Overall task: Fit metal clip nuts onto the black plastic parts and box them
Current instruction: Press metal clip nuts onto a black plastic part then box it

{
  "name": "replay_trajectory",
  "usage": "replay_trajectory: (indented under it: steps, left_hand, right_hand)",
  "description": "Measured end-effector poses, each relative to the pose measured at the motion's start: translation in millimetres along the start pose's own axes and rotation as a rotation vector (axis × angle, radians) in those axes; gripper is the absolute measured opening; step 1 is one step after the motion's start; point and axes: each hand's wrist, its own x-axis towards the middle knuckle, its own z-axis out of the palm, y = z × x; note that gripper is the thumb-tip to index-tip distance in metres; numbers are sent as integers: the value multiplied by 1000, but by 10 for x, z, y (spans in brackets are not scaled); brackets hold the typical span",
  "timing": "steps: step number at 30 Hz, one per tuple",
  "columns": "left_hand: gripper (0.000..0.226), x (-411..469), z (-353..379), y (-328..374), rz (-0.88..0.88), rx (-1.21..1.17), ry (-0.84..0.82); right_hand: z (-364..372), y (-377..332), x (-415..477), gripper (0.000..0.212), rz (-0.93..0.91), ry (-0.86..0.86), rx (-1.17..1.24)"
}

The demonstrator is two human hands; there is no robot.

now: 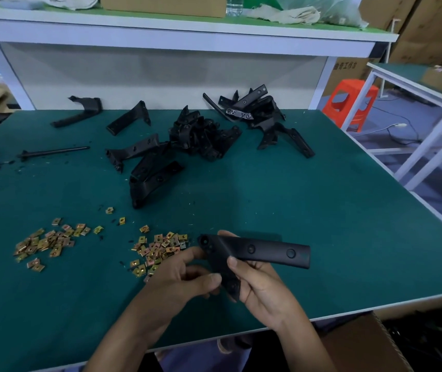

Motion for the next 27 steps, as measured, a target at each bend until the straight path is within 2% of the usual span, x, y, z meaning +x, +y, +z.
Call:
replay_trajectory:
  steps: [4, 8, 14, 17, 20, 23, 27]
  left_hand:
    - [29, 36, 22, -47, 20, -53, 18]
    - [25, 41, 119, -207, 60, -273, 141]
    - [22, 32, 125, -314, 63, -401, 255]
    - [27, 33, 57, -244, 19, -344, 194]
    - [33, 39, -10, -193, -19, -314, 139]
    - [30, 48, 18, -163, -12, -293, 114]
    - [17, 35, 40, -154, -31, -266, 109]
  right_hand:
    - [-1, -18, 13, 60, -8, 13, -42]
    - [-2, -4, 30, 65, -20, -4, -36]
    - [-36, 56, 14, 98, -5, 84, -120]
    - [-45, 60, -2, 79, -12, 63, -134]
    - [-11, 37, 5, 99, 41, 62, -192]
    - [-20, 40, 9, 102, 60, 61, -213]
    - [-15, 35, 14, 79, -5, 31, -220]
